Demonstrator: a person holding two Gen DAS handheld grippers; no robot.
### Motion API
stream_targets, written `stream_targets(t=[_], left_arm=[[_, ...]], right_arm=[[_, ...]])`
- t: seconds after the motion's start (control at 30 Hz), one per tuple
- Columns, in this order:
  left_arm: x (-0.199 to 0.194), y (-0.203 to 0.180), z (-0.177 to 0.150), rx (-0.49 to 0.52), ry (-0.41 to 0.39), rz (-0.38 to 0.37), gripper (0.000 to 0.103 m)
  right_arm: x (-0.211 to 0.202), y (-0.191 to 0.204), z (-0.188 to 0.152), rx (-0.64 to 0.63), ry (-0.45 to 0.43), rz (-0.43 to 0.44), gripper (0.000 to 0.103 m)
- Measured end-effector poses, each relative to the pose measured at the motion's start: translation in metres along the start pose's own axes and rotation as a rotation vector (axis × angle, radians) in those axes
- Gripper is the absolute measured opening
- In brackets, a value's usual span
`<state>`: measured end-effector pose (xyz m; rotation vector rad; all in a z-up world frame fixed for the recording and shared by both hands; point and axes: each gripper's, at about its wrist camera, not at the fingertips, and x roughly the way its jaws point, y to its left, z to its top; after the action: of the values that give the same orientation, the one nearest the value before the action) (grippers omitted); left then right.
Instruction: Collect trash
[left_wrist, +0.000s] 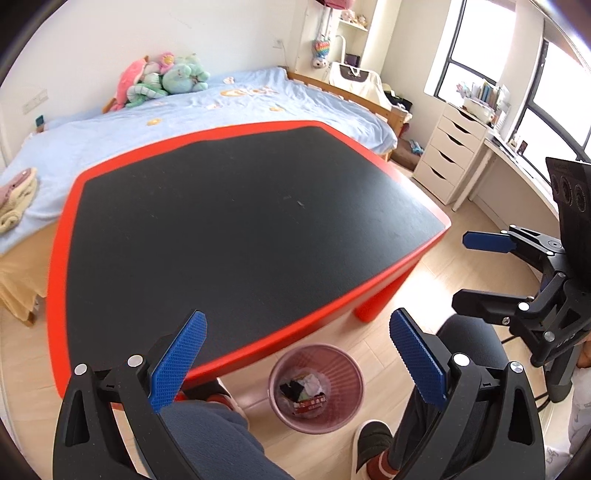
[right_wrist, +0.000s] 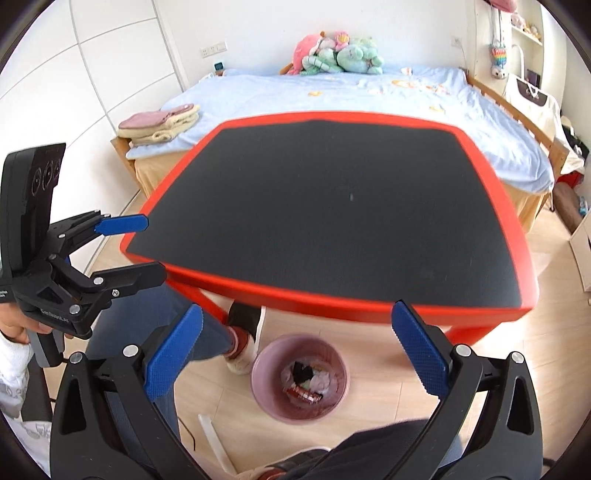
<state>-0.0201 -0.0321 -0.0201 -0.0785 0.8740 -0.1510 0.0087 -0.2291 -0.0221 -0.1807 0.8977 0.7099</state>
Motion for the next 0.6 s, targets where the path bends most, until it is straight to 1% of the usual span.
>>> stream_targets(t=[0.37, 0.5, 0.6], left_arm=[[-0.009, 0.022, 0.037, -0.043, -0.069, 0.051, 0.096], [-0.009, 0.026, 0.044, -0.060, -0.074, 0.068, 0.096], [-0.008, 0.029, 0.046, -0.068, -0.076, 0.061, 0.097]], right_arm=[[-0.001, -0.007, 0.059, -0.026, -0.076, -0.050, 0.100], [0.002, -0.010, 0.073, -0.027, -0.084, -0.060, 0.100], [0.003, -0.009, 0.080, -0.030, -0.089, -0.062, 0.100]])
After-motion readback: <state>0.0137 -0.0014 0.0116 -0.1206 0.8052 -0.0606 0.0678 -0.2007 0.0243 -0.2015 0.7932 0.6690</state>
